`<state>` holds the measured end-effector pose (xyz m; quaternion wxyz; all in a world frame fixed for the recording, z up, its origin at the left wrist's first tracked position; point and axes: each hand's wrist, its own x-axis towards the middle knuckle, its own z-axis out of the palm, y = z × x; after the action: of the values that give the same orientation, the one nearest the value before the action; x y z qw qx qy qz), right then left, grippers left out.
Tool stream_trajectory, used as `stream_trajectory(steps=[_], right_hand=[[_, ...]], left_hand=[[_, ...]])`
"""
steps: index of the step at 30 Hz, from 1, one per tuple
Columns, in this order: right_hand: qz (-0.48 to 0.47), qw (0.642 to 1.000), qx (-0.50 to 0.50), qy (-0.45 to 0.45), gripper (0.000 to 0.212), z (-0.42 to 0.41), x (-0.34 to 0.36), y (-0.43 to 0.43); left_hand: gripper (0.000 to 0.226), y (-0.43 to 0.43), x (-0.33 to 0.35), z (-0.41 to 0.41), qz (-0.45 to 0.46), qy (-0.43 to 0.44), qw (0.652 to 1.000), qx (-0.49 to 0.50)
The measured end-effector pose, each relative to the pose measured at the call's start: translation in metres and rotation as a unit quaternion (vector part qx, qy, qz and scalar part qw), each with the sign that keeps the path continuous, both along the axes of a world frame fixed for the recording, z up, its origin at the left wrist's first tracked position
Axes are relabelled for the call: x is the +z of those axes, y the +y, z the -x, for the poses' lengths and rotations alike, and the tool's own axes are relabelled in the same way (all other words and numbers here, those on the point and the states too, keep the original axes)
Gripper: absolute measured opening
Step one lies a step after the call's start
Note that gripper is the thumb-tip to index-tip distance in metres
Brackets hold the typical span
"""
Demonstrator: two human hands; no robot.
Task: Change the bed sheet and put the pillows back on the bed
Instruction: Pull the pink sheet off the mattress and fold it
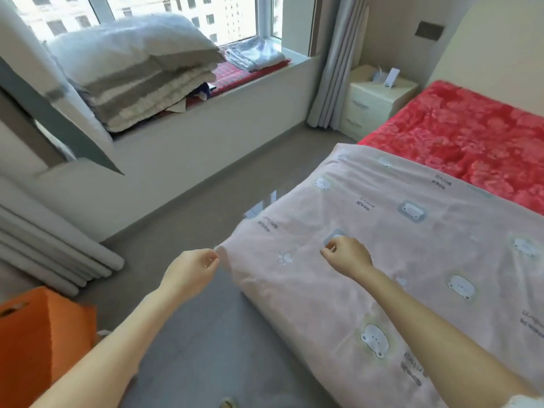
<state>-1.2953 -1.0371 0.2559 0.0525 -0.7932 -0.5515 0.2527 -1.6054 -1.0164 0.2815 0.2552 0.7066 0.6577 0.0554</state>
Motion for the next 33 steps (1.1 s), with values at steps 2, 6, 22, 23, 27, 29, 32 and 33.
stream_trajectory(steps=[2,6,22,23,27,29,32,33], right_hand=[[-0.012,0.999,-0.037,0.024,0.027,0.024,0.0,0.037],[-0.026,0.993,-0.099,0.063,0.031,0.058,0.0,0.105],[-0.075,0.929,-0.328,0.152,0.022,0.073,-0.01,0.418],[-0.078,0.925,-0.341,0.15,0.022,0.07,-0.01,0.431],[-0.09,0.907,-0.391,0.131,0.022,0.051,-0.018,0.483],[-0.099,0.894,-0.421,0.114,0.024,0.039,-0.026,0.503],[-0.089,0.874,-0.469,0.097,0.02,0.026,-0.033,0.528],[-0.085,0.864,-0.488,0.09,0.023,0.022,-0.037,0.534]], left_hand=[[0.018,0.047,0.018,0.03,-0.021,-0.011,1.0,-0.01],[0.017,0.143,0.036,0.069,-0.037,-0.044,0.998,-0.029],[0.013,0.557,0.061,0.054,0.003,-0.072,0.98,-0.184],[0.014,0.577,0.06,0.043,0.015,-0.078,0.977,-0.199],[0.015,0.661,0.045,-0.01,0.074,-0.119,0.964,-0.228],[0.015,0.703,0.032,-0.04,0.101,-0.15,0.956,-0.229],[0.016,0.752,0.014,-0.089,0.144,-0.169,0.944,-0.243],[0.016,0.766,0.007,-0.107,0.152,-0.168,0.939,-0.26]])
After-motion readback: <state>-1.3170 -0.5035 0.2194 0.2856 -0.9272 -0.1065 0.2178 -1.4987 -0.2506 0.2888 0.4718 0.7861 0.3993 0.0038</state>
